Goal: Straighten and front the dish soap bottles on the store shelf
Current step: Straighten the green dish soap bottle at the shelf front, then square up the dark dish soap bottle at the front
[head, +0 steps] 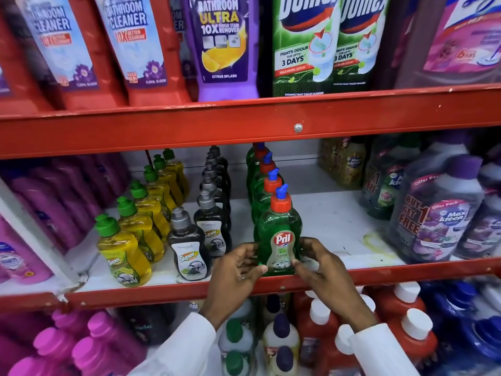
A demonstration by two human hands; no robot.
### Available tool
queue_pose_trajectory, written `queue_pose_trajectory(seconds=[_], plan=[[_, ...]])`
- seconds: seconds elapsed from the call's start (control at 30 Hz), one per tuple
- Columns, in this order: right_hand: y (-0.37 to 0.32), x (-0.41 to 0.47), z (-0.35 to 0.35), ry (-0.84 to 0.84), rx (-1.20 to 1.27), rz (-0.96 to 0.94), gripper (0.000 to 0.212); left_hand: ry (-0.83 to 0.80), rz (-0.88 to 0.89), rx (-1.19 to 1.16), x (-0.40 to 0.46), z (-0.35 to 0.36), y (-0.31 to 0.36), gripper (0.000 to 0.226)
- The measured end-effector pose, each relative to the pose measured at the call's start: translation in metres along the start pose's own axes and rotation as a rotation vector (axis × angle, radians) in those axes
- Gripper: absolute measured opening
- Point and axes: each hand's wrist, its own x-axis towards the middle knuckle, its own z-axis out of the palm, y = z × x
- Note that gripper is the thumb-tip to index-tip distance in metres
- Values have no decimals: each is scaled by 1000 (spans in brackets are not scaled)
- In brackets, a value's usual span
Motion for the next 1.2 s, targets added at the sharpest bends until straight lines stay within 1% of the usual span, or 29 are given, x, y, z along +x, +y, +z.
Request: queue_pose_trajectory(seconds=[0.1, 0.13, 0.17, 0.23, 0.3, 0.33, 0.37, 0.4, 0.43, 0.5, 0.57, 0.6, 0.67, 0.73, 0.77, 0.83, 0.9, 1.03, 1.2], plan=[[-2, 1, 1, 13, 61, 28, 40, -15, 26, 6, 0, -3, 1, 42], [-4, 0, 4, 45, 101, 25, 42, -15, 38, 7, -2, -4, 1, 42], [-5, -2, 7, 112, 155, 24, 43, -9, 54, 13, -6, -6, 1, 41], [-15, -11, 16, 345, 278, 20, 39, 61, 97, 75, -19, -13, 0, 40], [-29, -25, 31, 613, 317, -46, 28, 211, 164, 136, -40, -25, 0, 34], [-37, -32, 39, 704, 307, -101, 21, 300, 208, 136, -49, -31, 0, 31], [-48, -38, 50, 741, 293, -155, 14, 392, 249, 123, -57, -40, -2, 30], [-59, -42, 62, 723, 284, -203, 10, 476, 275, 119, -60, -50, -5, 30], [-70, -44, 74, 657, 268, -230, 7, 534, 287, 127, -60, -60, -10, 31], [-84, -37, 96, 448, 195, -219, 9, 563, 252, 148, -54, -76, -20, 42], [-91, -22, 116, 233, 113, -164, 16, 535, 178, 150, -47, -88, -29, 53], [-92, -15, 123, 157, 79, -138, 22, 518, 156, 143, -44, -92, -30, 56], [-94, -2, 129, 73, 26, -124, 32, 485, 126, 142, -40, -97, -34, 61], [-98, 5, 129, 11, -17, -128, 34, 428, 67, 148, -35, -102, -38, 67], [-99, 7, 129, -18, -41, -129, 35, 386, 37, 145, -32, -105, -42, 64], [-100, 10, 128, -52, -57, -128, 37, 307, -2, 156, -27, -111, -48, 49], [-97, 11, 127, -49, -38, -103, 36, 257, -3, 131, -24, -114, -51, 40], [-91, 9, 124, 8, 15, -41, 26, 170, 16, 4, -24, -110, -46, 38], [-89, 4, 118, 34, 27, 16, 18, 144, 22, -64, -21, -101, -39, 40]])
